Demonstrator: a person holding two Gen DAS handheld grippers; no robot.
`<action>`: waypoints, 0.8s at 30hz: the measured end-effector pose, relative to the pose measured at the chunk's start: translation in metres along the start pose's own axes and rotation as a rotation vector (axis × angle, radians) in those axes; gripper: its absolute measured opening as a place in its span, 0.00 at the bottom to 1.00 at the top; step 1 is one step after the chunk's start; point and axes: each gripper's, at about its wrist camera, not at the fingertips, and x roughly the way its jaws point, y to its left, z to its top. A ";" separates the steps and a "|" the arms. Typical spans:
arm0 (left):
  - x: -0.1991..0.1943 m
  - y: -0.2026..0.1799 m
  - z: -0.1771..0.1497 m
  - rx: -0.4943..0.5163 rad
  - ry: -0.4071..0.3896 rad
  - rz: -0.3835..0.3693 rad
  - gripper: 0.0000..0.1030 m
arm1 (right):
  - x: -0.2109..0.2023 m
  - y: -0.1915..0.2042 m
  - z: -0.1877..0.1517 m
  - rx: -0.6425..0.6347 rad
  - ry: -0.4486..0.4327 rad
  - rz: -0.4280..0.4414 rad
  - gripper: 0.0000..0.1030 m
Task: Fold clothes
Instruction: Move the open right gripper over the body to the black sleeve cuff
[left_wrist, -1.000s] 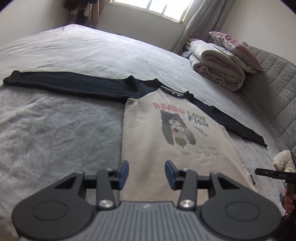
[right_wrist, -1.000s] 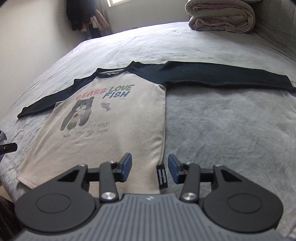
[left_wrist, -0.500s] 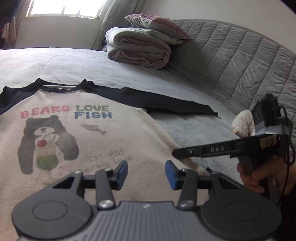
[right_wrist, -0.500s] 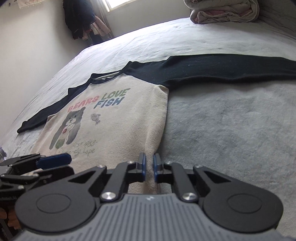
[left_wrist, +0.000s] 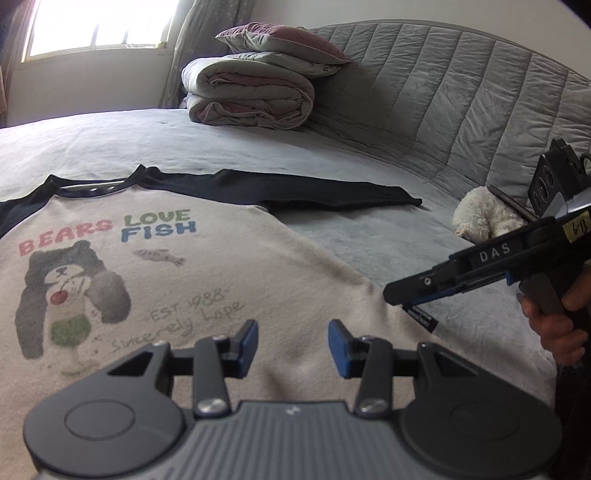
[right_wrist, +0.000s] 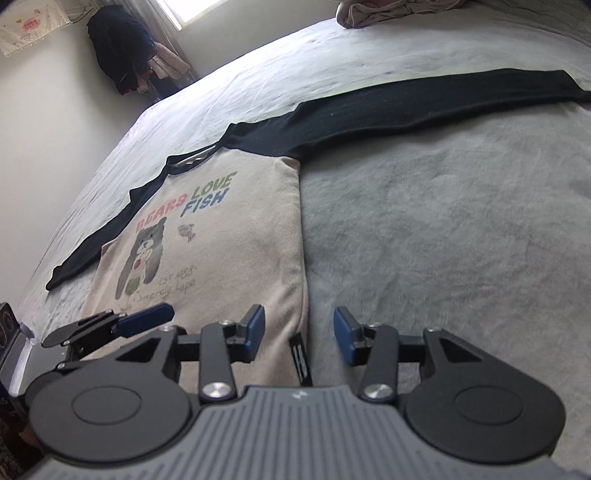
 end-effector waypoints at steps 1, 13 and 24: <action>0.001 -0.003 -0.002 0.016 0.007 -0.009 0.42 | -0.002 0.001 -0.005 -0.004 0.027 0.006 0.44; 0.006 -0.015 -0.010 0.110 0.064 -0.015 0.45 | -0.010 0.010 -0.017 -0.136 0.093 -0.058 0.20; -0.016 0.030 0.005 0.045 -0.055 0.156 0.54 | 0.022 0.062 0.004 -0.339 -0.297 -0.079 0.59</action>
